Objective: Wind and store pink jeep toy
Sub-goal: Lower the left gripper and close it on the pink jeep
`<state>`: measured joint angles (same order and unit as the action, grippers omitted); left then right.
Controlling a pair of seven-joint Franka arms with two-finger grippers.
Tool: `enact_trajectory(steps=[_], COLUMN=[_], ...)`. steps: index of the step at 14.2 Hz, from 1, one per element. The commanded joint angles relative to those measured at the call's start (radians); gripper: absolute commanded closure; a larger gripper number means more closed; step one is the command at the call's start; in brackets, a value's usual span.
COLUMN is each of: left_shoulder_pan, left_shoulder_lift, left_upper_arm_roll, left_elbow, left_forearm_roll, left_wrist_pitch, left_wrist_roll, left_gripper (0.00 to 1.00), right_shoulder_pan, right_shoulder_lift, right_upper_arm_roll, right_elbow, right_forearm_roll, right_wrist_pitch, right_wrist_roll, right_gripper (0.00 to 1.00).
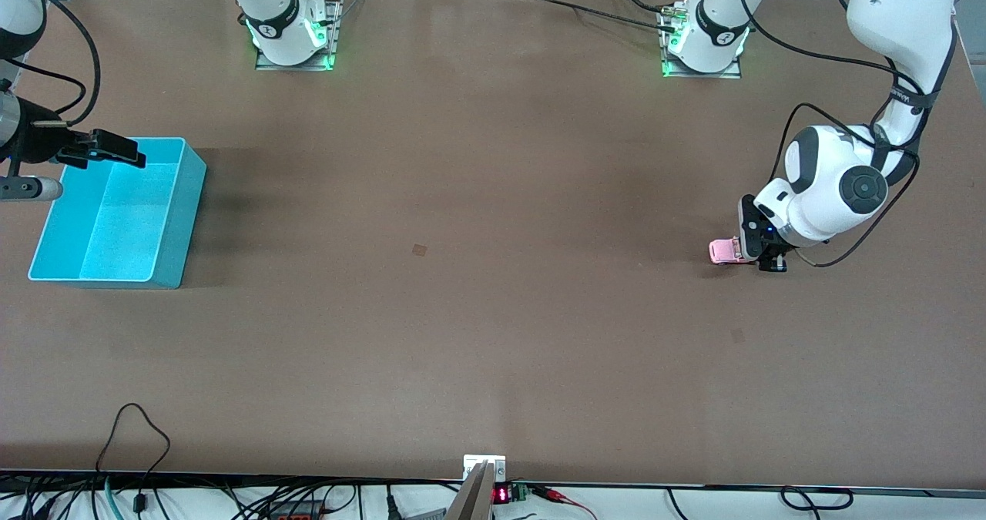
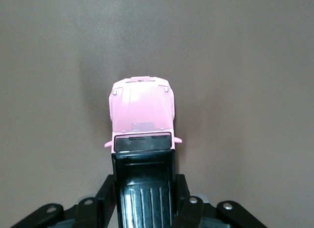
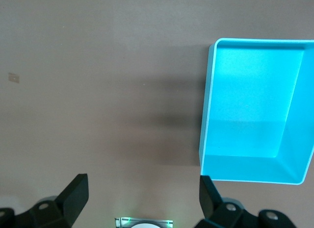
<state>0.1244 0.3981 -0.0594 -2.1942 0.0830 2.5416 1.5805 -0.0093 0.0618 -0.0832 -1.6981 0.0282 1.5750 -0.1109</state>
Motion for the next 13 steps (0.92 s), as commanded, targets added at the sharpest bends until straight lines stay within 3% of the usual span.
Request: enact_trajectory(steps=[1, 13], left_shoulder_pan=[0.009, 0.055], left_shoulder_lift=[-0.001, 0.057], left_upper_arm_roll=[-0.004, -0.004], left_elbow=[-0.001, 0.011], left_forearm_roll=[0.014, 0.001], left_wrist_pitch=[0.009, 0.009], left_wrist_roll=[0.073, 0.061], left_gripper=[0.57, 0.72], right_shoulder_pan=[0.008, 0.006], right_shoulder_lift=[0.007, 0.01], right_upper_arm_roll=[0.0, -0.001], right_elbow=[0.02, 0.02], right_forearm_roll=[-0.016, -0.018], right_wrist_pitch=[-0.02, -0.018], right_wrist_roll=[0.003, 0.002], right_gripper=[0.0, 0.0])
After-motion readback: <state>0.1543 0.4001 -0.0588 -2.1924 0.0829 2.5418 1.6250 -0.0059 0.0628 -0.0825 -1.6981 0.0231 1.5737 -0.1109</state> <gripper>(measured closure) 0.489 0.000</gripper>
